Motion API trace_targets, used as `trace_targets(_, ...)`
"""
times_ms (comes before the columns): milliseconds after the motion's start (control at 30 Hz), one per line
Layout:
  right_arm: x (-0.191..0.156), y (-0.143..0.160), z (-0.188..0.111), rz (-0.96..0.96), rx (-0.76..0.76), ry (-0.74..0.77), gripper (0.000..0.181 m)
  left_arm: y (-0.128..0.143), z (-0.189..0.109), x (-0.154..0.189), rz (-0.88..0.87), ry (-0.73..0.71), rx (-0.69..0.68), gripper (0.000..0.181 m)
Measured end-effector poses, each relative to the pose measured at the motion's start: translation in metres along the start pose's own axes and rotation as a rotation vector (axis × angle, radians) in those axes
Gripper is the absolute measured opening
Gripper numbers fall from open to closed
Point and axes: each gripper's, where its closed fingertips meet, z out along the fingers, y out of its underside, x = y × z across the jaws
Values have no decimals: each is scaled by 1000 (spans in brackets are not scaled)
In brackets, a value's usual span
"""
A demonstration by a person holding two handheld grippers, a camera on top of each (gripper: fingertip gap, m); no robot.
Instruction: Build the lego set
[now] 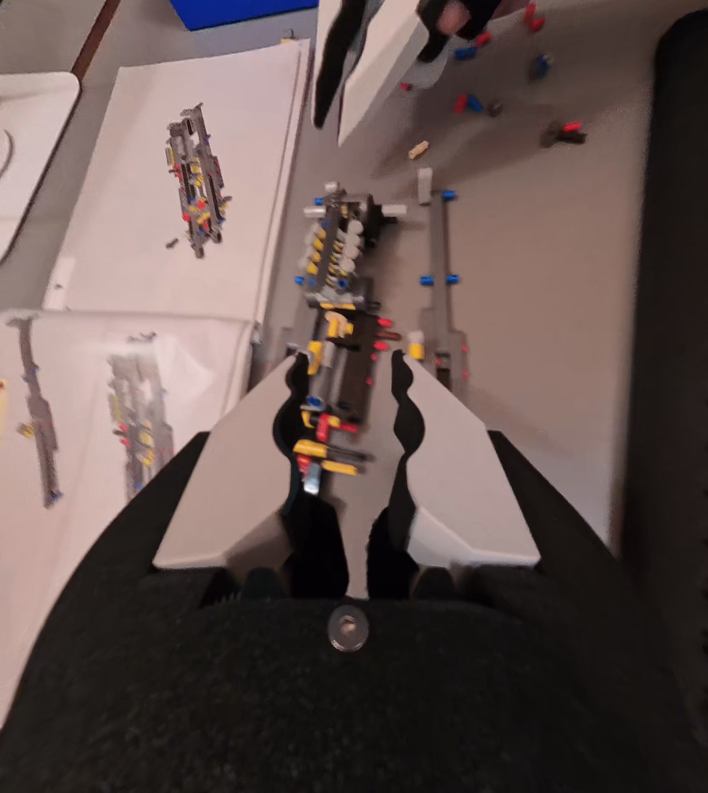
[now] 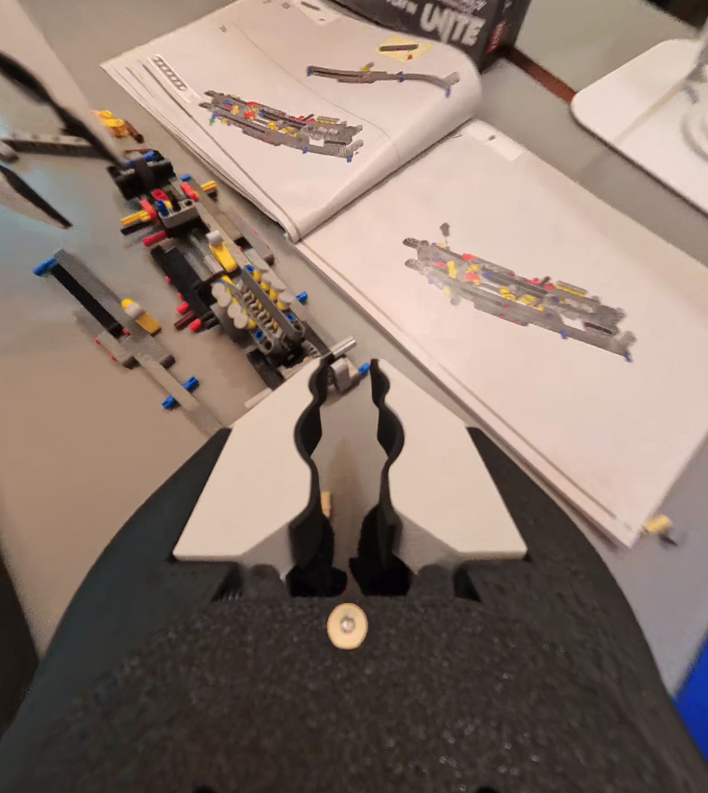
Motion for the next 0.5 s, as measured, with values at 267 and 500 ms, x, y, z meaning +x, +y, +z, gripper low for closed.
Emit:
trace_targets(267,-20,-1,9,-196,40,-313,24,8,47,-11,36,224,-105,61)
trace_targets(500,-11,-3,19,-127,37,-343,12,21,64,-12,62,202,-144,58)
